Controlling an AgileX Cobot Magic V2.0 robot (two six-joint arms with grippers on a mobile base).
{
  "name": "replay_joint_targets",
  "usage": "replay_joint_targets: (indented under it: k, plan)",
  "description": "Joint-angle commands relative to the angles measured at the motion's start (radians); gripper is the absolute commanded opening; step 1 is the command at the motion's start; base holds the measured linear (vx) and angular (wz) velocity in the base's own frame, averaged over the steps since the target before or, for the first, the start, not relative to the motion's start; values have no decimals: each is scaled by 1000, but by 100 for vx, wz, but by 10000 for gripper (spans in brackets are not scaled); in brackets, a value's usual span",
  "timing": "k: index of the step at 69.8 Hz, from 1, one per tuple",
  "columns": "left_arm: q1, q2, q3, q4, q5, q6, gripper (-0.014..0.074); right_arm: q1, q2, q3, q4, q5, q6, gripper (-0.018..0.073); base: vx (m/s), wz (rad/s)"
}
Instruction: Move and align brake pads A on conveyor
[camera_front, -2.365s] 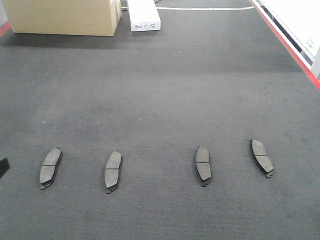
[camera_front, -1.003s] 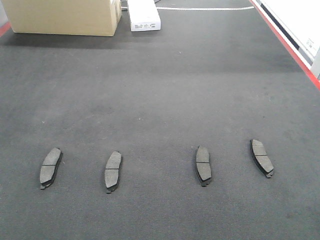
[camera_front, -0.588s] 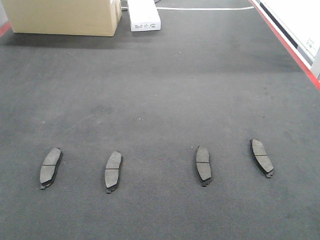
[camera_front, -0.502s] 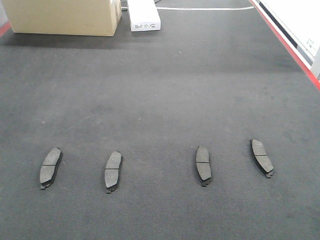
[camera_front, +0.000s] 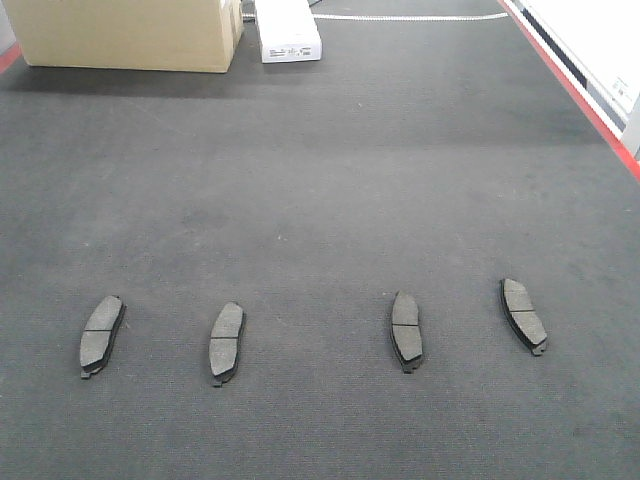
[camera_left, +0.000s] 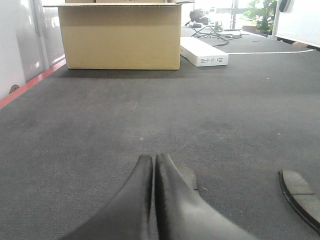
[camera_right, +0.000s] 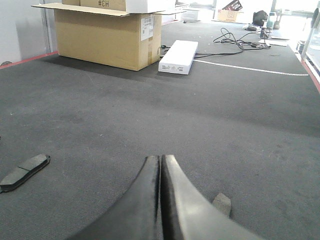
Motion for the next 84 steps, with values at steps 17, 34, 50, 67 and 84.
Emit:
replay_joint_targets:
  k: [17, 34, 50, 67, 84]
  plan:
    - [1, -15, 23, -9, -66, 2, -6, -316, 8, 9, 5, -106, -11, -10, 0, 0]
    - [1, -15, 23, -9, -66, 2, -6, -507, -76, 167, 28, -172, -26, -10, 0, 0]
    - [1, -15, 23, -9, -66, 2, -6, -507, -143, 328, 70, -276, -30, -10, 0, 0]
    - [1, -15, 23, -9, -66, 2, -6, -428, -143, 390, 79, -392, -25, -10, 0, 0]
    - [1, -15, 23, -9, -66, 2, -6, -411, -143, 390, 112, -393, -25, -10, 0, 0]
